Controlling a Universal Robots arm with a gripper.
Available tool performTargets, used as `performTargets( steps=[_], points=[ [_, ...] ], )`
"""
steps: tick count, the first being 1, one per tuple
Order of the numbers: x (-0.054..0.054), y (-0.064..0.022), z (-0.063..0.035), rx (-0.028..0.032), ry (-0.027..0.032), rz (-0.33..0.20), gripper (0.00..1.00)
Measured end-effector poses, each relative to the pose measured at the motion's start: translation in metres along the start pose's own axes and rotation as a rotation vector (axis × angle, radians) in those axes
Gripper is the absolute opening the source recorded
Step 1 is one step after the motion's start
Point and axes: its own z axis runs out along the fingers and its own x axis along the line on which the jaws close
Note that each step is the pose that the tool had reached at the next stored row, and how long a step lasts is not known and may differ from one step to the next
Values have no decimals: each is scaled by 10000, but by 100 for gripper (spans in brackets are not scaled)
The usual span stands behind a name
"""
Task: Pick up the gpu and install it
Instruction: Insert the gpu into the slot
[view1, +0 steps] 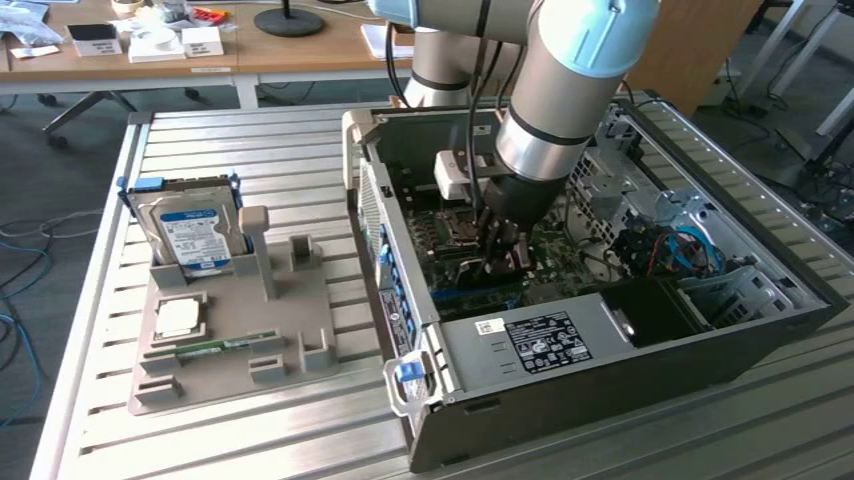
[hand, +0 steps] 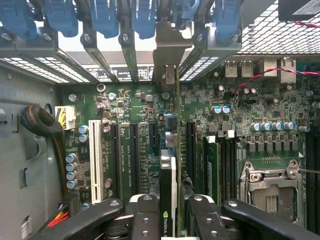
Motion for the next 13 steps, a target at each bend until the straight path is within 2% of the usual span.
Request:
performTargets(
  steps=[13],
  points=[
    [0,0,1,1,-1,0,27]
  ],
)
